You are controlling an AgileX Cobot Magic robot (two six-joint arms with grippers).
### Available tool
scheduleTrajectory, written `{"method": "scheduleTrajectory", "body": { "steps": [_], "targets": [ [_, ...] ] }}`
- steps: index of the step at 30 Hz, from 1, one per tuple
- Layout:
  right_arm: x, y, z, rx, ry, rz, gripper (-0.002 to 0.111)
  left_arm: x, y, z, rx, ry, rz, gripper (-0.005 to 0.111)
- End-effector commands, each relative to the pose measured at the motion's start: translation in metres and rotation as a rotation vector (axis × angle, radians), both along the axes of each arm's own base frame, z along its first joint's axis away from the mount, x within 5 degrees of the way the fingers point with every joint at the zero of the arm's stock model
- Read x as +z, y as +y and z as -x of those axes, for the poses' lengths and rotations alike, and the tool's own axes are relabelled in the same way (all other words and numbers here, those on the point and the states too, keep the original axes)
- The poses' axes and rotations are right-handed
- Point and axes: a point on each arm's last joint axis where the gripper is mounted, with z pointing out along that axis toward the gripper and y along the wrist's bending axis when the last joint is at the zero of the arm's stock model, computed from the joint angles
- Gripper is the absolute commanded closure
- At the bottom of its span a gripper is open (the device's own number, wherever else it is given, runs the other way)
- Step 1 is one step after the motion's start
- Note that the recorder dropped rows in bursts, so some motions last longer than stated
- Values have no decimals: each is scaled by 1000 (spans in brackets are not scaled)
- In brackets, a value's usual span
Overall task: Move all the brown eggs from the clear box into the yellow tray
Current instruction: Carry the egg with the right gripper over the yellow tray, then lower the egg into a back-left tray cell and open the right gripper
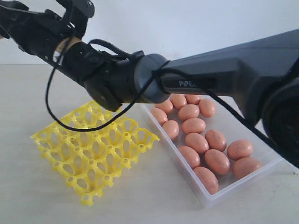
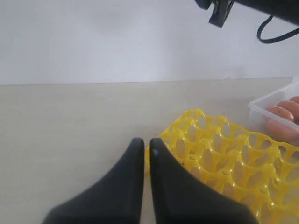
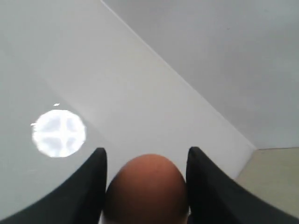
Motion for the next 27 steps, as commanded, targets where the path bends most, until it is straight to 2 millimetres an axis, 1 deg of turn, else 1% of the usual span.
{"method": "scheduleTrajectory", "body": {
  "steps": [1, 4, 8, 12, 15, 18, 20, 24, 27],
  "targets": [
    [-33, -17, -16, 231, -29, 68, 109, 0, 0, 0, 2, -7, 4, 103],
    [-47, -23, -18, 303, -86, 242, 109, 0, 0, 0, 2, -7, 4, 103],
    [-59, -19, -9, 382, -213, 454, 109, 0, 0, 0, 2, -7, 4, 103],
    [-81, -10, -4, 347, -248, 755, 109, 0, 0, 0, 2, -7, 4, 103],
    [-89, -5, -1, 307, -299, 897, 109, 0, 0, 0, 2, -7, 4, 103],
    [-92, -3, -2, 263, -334, 980, 109, 0, 0, 0, 2, -7, 4, 103],
    [-97, -5, -4, 236, -319, 1014, 109, 0, 0, 0, 2, -7, 4, 103],
    [-112, -5, -6, 246, -288, 1022, 109, 0, 0, 0, 2, -7, 4, 103],
    [-118, -2, -3, 286, -293, 995, 109, 0, 0, 0, 2, -7, 4, 103]
  ]
}}
